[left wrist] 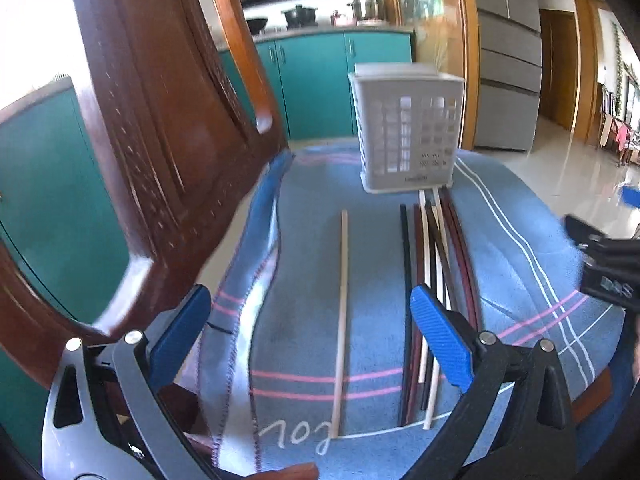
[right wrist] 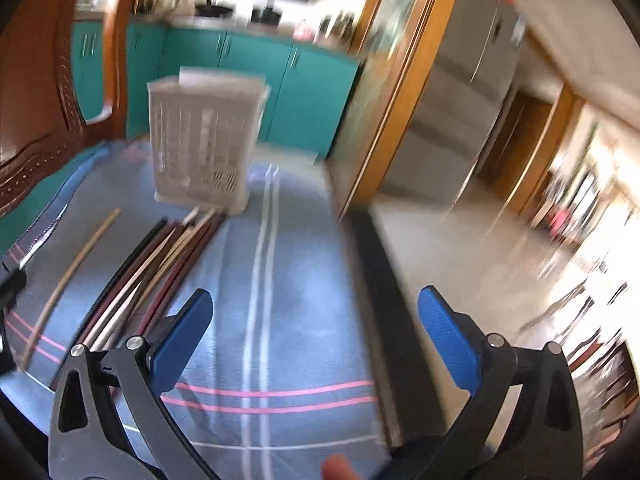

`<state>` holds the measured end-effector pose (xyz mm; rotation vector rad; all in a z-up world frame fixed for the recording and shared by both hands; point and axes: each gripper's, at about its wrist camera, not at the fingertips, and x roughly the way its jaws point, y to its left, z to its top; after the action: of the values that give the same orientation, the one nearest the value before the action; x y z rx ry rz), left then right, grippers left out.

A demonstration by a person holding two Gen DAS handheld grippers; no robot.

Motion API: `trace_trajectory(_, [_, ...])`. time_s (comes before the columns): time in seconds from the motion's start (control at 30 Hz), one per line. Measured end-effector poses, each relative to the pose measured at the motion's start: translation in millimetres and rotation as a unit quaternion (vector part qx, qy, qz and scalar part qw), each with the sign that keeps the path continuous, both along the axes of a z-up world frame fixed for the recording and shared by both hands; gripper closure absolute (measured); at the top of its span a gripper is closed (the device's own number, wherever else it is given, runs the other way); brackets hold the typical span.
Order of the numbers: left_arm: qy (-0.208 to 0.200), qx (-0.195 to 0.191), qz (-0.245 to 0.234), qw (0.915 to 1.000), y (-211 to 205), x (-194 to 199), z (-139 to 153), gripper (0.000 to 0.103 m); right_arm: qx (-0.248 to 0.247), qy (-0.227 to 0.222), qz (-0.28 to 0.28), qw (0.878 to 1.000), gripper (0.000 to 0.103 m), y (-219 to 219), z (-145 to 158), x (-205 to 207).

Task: Organize utensils
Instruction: 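Lower both tools toward the row of chopsticks beside the white holder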

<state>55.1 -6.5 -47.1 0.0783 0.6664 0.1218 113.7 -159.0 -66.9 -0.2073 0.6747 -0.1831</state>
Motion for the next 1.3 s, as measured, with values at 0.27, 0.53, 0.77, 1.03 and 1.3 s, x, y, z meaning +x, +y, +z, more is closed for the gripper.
trace_trajectory(0.27, [0.022, -0.026, -0.021, 0.9992, -13, 11, -7, 0.004, 0.121, 0.144, 0.038, 0.981, 0.046, 13, -40, 82])
trace_trajectory(0.53, [0.046, -0.016, -0.012, 0.9987, -20, 23, -21, 0.004, 0.137, 0.195, 0.071, 0.969, 0.046, 36, -58, 127])
trace_trajectory(0.77, [0.067, -0.084, 0.007, 0.9942, 6, 37, -26, 0.004, 0.177, 0.219, 0.108, 0.953, 0.095, 26, -51, 144])
trace_trajectory(1.03, [0.141, -0.092, -0.028, 0.9853, 8, 94, -7, 0.017, 0.173, 0.216, 0.121, 0.953, 0.095, 10, -43, 137])
trace_trajectory(1.3, [0.172, -0.072, -0.003, 0.9824, 7, 158, -18, 0.041, 0.183, 0.206, 0.116, 0.954, 0.092, -9, -48, 134])
